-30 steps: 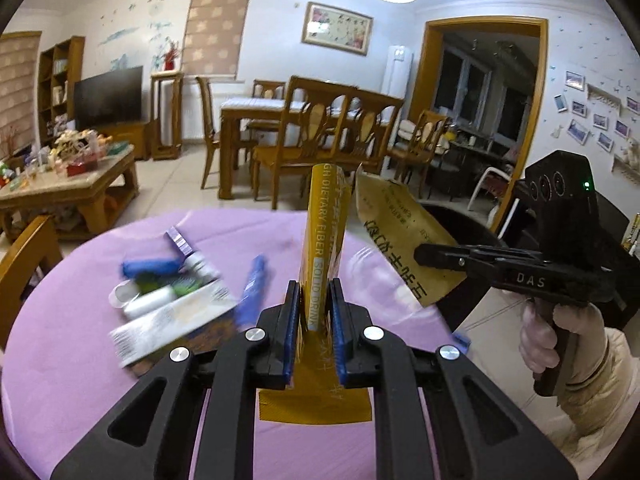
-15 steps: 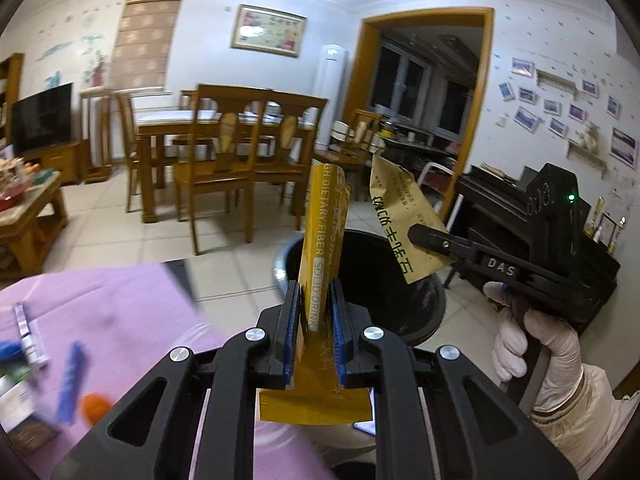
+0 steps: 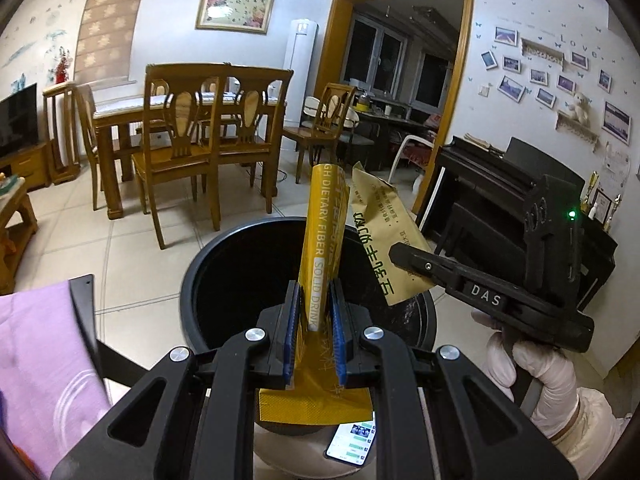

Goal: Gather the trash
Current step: 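Carry both wrappers over the black bin and open both tools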

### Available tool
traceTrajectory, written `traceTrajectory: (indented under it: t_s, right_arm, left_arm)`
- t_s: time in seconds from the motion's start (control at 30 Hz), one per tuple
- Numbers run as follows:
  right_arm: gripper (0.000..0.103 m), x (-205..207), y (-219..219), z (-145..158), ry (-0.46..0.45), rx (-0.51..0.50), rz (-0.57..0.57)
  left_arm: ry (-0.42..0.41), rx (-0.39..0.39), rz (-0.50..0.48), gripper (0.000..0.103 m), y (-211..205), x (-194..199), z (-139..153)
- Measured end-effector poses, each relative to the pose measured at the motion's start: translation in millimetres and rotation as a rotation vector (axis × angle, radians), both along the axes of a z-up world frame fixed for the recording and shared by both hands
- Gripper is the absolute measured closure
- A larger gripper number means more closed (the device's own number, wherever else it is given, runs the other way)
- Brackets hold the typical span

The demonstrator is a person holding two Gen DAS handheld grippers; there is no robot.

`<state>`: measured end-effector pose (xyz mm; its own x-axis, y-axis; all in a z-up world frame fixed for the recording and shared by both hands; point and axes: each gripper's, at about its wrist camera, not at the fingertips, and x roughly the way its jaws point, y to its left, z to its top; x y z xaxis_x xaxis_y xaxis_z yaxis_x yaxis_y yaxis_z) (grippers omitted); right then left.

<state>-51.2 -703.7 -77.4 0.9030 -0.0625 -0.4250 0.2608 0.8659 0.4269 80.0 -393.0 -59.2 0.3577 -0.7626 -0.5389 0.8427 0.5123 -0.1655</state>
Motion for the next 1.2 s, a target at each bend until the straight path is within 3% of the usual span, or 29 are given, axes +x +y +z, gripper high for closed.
traceTrajectory:
  t_s: [0.47,0.57,0.6,0.63,0.67,0.7,0.73,0.93,1.2]
  right_arm:
    - [0.096,17,-4,-19,0.015,-0.003,-0.006]
    - [0.086,20,1,-19,0.012,-0.003,-0.008]
    - [0.076,20,2,-20,0.009,-0.003,-0.009]
    - [0.070,19,7,-19,0.005,-0.002,-0.011]
    - [0.058,19,7,-20,-0.003,0.001,-0.014]
    - [0.051,17,8,-20,-0.012,0.000,-0.019]
    - [0.049,14,8,-19,-0.019,-0.001,-0.022]
    - [0.038,6,12,-13,-0.051,-0.013,-0.031]
    - [0.020,-4,42,9,-0.094,-0.027,-0.009]
  left_arm:
    - [0.005,0.056,-0.012,0.085,-29,7,-17]
    - [-0.014,0.065,-0.011,0.084,-32,5,-16]
    - [-0.019,0.069,-0.012,0.082,-32,4,-15]
    - [-0.023,0.072,-0.008,0.072,-35,2,-15]
    - [-0.027,0.072,-0.002,0.063,-35,1,-14]
    - [-0.035,0.066,0.011,0.044,-33,1,-13]
    - [-0.046,0.058,0.023,0.031,-31,1,-12]
    - [-0.086,0.051,0.053,0.015,-18,-3,-4]
    - [-0.090,0.069,0.112,0.006,22,-5,9]
